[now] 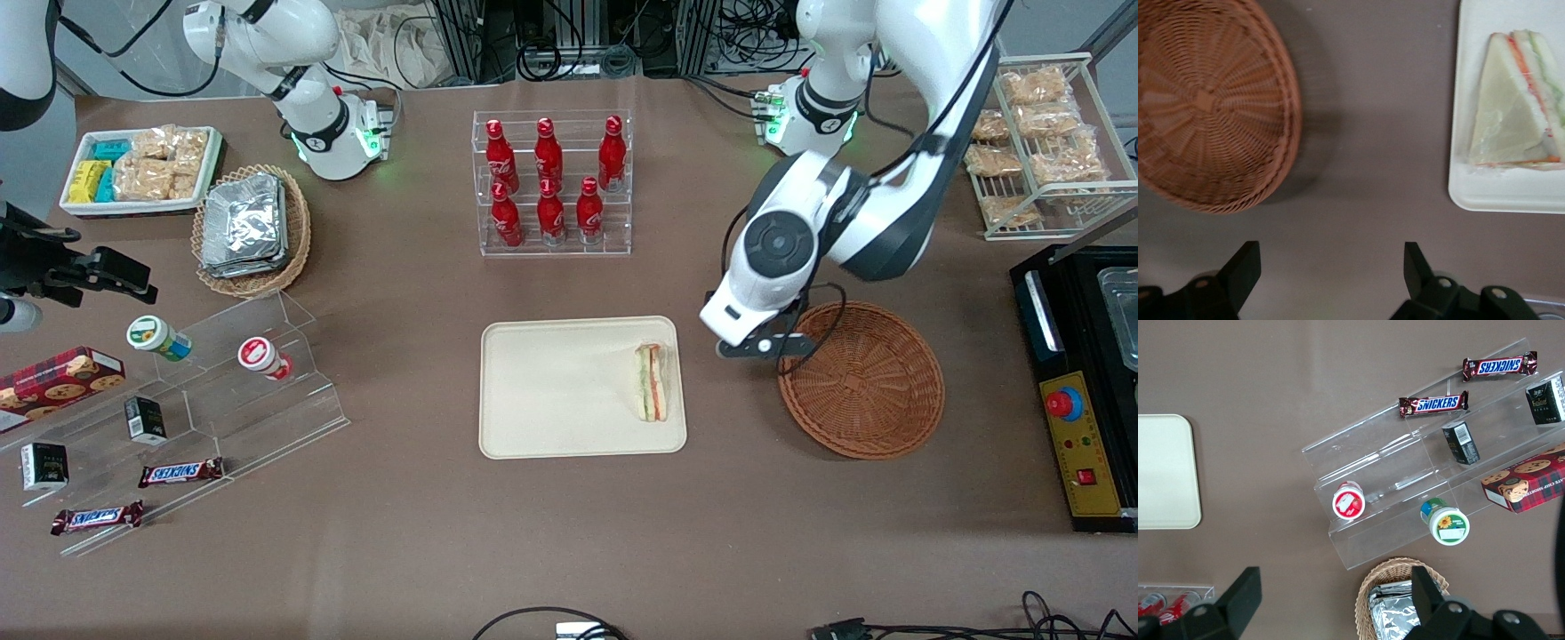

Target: Place sandwich from basket to tray

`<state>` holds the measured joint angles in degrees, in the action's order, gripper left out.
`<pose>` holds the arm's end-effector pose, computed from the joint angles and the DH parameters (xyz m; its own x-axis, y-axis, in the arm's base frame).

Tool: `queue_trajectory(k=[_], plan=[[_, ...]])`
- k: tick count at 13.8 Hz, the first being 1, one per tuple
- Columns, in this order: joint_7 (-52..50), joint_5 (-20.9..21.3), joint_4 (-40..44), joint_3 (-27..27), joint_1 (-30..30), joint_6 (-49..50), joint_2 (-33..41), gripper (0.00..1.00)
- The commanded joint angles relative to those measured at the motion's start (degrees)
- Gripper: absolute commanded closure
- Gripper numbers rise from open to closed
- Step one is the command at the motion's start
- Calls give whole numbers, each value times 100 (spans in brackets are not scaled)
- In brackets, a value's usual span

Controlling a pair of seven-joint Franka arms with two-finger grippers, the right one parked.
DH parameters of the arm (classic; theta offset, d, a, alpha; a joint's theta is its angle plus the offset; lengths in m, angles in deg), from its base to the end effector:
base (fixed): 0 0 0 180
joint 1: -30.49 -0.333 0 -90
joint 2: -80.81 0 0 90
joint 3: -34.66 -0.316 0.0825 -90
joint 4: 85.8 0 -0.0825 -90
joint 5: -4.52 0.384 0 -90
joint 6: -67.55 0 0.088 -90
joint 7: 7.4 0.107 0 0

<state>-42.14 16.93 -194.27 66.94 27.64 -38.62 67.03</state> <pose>0.5186 -0.2578 0.3778 0.9867 0.0197 -0.1615 -0.0107 -0.9827 -0.1850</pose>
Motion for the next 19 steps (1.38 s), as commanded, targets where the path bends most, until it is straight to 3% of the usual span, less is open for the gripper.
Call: queue_trajectory(k=[1, 7, 10, 19], plan=[[20, -187, -360, 23, -337, 52, 709, 1], [1240, -599, -176, -3, -1269, 447, 1290, 1], [1679, -661, 394, -3, -1761, 895, 1212, 0], [2322, -697, 668, -108, -2281, 879, 957, 0]])
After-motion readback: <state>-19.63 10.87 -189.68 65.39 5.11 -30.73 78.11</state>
